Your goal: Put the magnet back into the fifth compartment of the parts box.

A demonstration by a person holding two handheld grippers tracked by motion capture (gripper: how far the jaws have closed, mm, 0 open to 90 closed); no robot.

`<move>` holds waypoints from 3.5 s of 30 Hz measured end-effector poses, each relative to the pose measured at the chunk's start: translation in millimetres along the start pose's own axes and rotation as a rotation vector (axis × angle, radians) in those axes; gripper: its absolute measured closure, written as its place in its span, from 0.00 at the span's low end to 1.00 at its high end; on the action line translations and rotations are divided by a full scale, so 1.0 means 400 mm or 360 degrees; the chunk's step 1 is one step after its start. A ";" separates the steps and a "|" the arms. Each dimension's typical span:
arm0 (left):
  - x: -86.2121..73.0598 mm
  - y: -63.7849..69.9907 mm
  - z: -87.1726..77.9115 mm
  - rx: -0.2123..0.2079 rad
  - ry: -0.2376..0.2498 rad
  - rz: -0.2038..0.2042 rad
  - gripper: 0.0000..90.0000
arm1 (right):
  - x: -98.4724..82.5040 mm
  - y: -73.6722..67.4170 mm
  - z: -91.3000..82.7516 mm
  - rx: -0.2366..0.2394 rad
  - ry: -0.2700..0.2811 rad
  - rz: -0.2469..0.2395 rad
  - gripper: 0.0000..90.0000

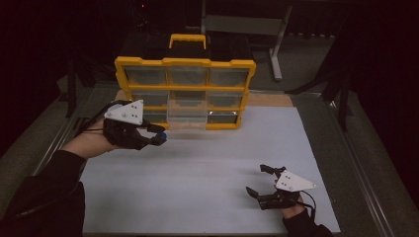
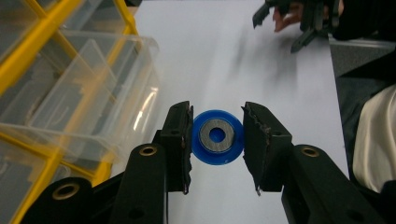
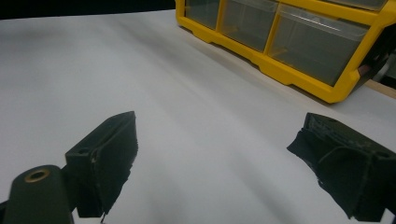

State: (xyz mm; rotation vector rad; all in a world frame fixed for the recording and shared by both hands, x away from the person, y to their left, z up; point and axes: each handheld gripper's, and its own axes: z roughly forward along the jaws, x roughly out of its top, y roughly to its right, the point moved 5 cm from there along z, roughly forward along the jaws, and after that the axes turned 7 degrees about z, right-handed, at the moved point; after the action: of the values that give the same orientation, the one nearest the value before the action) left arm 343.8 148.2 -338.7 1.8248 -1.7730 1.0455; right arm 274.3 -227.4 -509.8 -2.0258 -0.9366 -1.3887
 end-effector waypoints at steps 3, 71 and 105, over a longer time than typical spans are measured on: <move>0.011 -0.014 -0.003 0.0008 0.0011 0.0003 0.69 | 0.000 0.000 -0.001 -0.0002 0.0000 0.0007 0.13; 0.035 -0.274 0.112 0.0114 0.0069 -0.0235 0.69 | -0.006 0.009 -0.005 0.0009 0.0009 0.0025 0.13; 0.027 -0.269 0.178 0.0085 -0.0357 -0.0200 0.69 | -0.007 0.010 -0.007 0.0002 0.0001 0.0022 0.13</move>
State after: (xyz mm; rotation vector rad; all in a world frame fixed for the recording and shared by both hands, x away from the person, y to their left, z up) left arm 464.2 102.7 -353.2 2.1280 -1.7396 0.8771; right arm 275.3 -232.7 -511.7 -2.0271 -0.9210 -1.3810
